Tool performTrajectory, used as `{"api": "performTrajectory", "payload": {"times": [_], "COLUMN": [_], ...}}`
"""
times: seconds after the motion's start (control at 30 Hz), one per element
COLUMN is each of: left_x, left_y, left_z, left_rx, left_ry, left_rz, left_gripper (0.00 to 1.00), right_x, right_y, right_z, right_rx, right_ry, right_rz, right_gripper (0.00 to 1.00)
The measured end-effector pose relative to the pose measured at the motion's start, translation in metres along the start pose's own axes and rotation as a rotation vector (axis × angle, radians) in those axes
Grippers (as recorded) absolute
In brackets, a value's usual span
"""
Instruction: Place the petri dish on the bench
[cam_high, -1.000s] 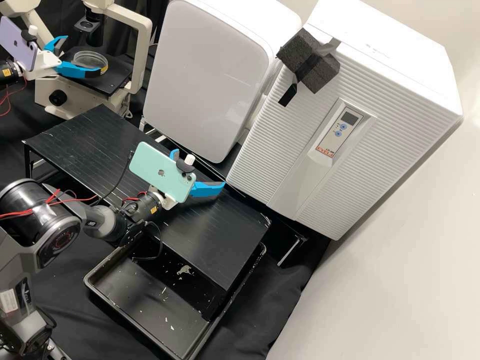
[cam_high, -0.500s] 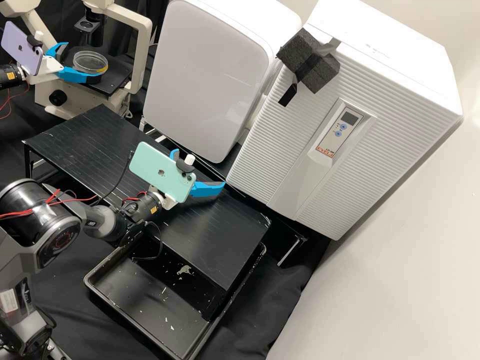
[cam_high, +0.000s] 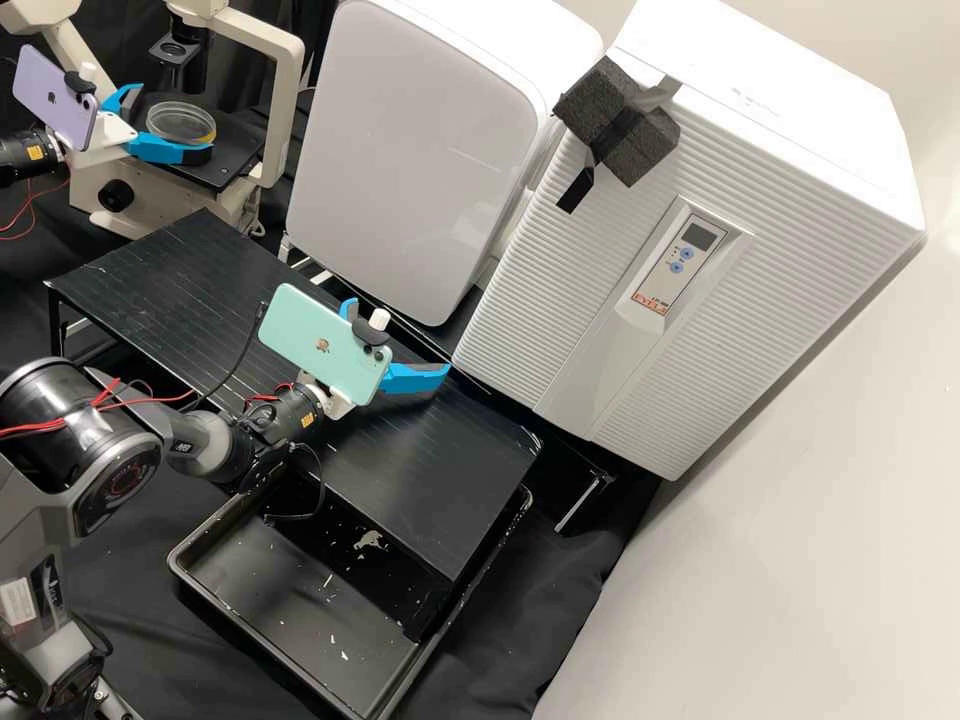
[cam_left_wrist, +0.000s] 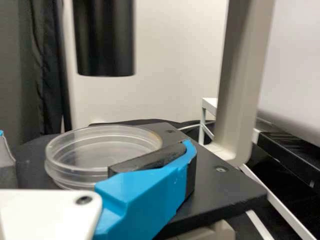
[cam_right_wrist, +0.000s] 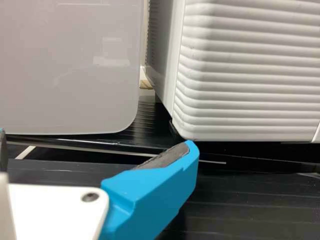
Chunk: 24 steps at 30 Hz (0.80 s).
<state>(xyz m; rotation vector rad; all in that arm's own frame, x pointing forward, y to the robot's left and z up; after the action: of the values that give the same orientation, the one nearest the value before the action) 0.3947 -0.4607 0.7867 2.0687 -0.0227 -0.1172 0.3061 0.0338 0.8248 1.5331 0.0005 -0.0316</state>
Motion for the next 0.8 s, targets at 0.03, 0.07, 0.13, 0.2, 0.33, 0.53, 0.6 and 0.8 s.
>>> {"api": "performTrajectory", "payload": {"times": [0.03,0.07,0.13,0.2,0.33,0.53,0.6,0.8], "left_x": [0.0001,0.0001,0.0001,0.0001,0.0001,0.0008,0.0008,0.0008], "left_y": [0.0,0.0002,0.0002,0.0002,0.0002,-0.0015,-0.0012,-0.0012], "left_z": [0.0,0.0002,0.0002,0.0002,0.0002,-0.0002,-0.0001,-0.0001], "left_rx": [0.0,0.001,0.001,0.001,0.001,0.001,0.001,0.001], "left_ry": [-0.002,-0.004,-0.004,-0.004,-0.004,-0.008,-0.01,-0.01], "left_rz": [0.005,0.007,0.007,0.007,0.007,0.021,0.025,0.025], "left_gripper": [0.0,0.0,0.0,0.0,0.0,0.0,0.0,0.0], "right_x": [0.0,0.0,0.0,0.0,0.0,0.0,0.0,0.0], "right_y": [0.0,0.0,0.0,0.0,0.0,0.0,0.0,0.0], "right_z": [0.0,0.0,0.0,0.0,0.0,0.0,0.0,0.0], "right_rx": [0.0,0.0,0.0,0.0,0.0,0.0,0.0,0.0], "right_ry": [0.0,0.0,0.0,0.0,0.0,0.0,0.0,0.0], "right_rz": [0.0,0.0,0.0,0.0,0.0,0.0,0.0,0.0], "right_gripper": [1.0,1.0,1.0,1.0,1.0,1.0,1.0,1.0]}}
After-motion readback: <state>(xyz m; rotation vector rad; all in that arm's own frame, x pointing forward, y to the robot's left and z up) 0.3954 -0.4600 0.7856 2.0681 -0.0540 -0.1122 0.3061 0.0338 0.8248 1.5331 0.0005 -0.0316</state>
